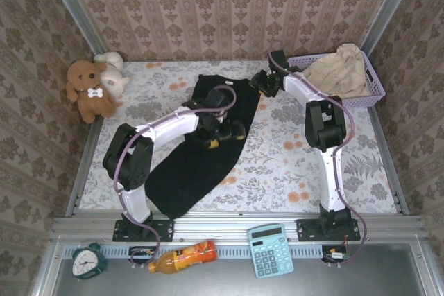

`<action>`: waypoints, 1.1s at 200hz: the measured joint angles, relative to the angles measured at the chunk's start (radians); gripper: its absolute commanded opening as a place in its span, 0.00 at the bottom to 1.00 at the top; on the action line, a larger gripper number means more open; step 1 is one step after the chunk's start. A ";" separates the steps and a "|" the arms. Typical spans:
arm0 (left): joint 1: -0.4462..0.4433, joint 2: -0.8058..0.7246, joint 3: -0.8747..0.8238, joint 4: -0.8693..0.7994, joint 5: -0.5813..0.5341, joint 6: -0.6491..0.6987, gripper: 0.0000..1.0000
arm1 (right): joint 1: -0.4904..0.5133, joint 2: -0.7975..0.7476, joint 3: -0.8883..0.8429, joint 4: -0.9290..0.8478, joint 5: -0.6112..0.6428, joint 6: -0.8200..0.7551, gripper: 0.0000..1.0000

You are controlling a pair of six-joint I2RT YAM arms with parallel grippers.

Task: Fold and stack the mixed laundry pile

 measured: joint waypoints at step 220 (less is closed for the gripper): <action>0.395 0.642 0.613 0.138 0.225 0.084 0.12 | 0.107 -0.062 -0.313 0.151 -0.040 0.248 0.00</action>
